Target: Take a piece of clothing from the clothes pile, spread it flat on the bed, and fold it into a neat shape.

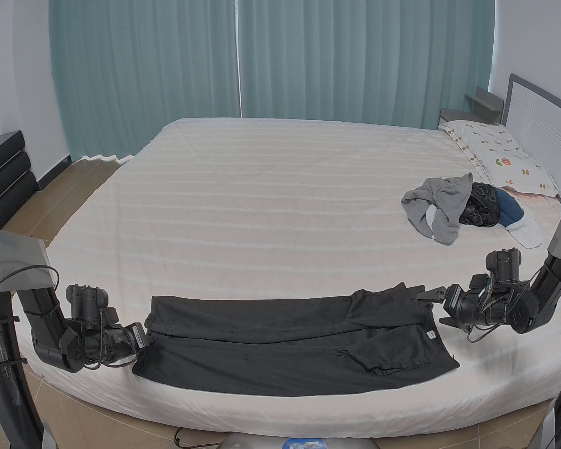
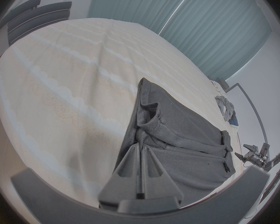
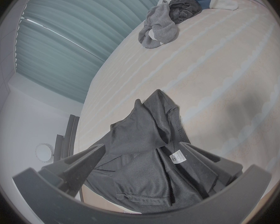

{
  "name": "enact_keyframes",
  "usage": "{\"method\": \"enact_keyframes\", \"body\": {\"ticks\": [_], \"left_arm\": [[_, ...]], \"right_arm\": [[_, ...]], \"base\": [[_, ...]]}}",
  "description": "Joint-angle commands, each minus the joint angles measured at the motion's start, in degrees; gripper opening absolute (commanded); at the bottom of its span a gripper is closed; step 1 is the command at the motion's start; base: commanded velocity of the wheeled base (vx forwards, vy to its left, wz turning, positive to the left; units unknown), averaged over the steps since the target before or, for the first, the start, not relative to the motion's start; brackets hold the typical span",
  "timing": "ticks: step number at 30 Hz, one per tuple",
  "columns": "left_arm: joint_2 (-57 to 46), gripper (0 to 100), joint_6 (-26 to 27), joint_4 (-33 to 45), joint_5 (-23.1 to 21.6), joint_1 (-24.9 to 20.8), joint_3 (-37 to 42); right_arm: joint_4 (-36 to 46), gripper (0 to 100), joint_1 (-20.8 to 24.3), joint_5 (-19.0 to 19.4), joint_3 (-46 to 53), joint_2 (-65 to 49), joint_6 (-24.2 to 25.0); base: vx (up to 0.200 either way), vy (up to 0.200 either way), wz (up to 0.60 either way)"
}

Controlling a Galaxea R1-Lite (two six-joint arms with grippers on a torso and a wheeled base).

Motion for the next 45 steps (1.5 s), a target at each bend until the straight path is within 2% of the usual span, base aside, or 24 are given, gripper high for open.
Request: {"method": "enact_keyframes", "body": {"ticks": [1, 7, 12, 22, 23, 45], "left_arm": [[0.14, 0, -0.03, -0.05, 0.02, -0.27, 0.07], [0.06, 0, -0.12, -0.13, 0.02, -0.62, 0.15], [0.06, 0, -0.12, -0.13, 0.02, -0.89, 0.15], [0.23, 0, -0.20, -0.05, 0.02, -1.06, 0.15], [0.23, 0, -0.20, -0.05, 0.02, -1.06, 0.15], [0.32, 0, -1.70, -0.13, 0.02, -2.29, -0.28]], "right_arm": [[0.00, 100, 0.83, 0.17, 0.50, 0.75, -0.48], [0.00, 100, 1.27, 0.17, 0.59, 3.48, -4.52], [0.00, 100, 1.27, 0.43, 0.59, 4.09, -5.14], [-0.09, 100, 1.44, 1.40, -0.29, 8.84, -10.41], [-0.18, 0, 1.36, 1.31, -0.55, 9.01, -10.67], [-2.02, 0, -0.75, 0.87, 2.08, 6.47, -10.85]], "base": [[0.000, 0.000, 0.00], [0.000, 0.000, 0.00], [0.000, 0.000, 0.00], [0.000, 0.000, 0.00], [0.000, 0.000, 0.00], [0.000, 0.000, 0.00]]}}
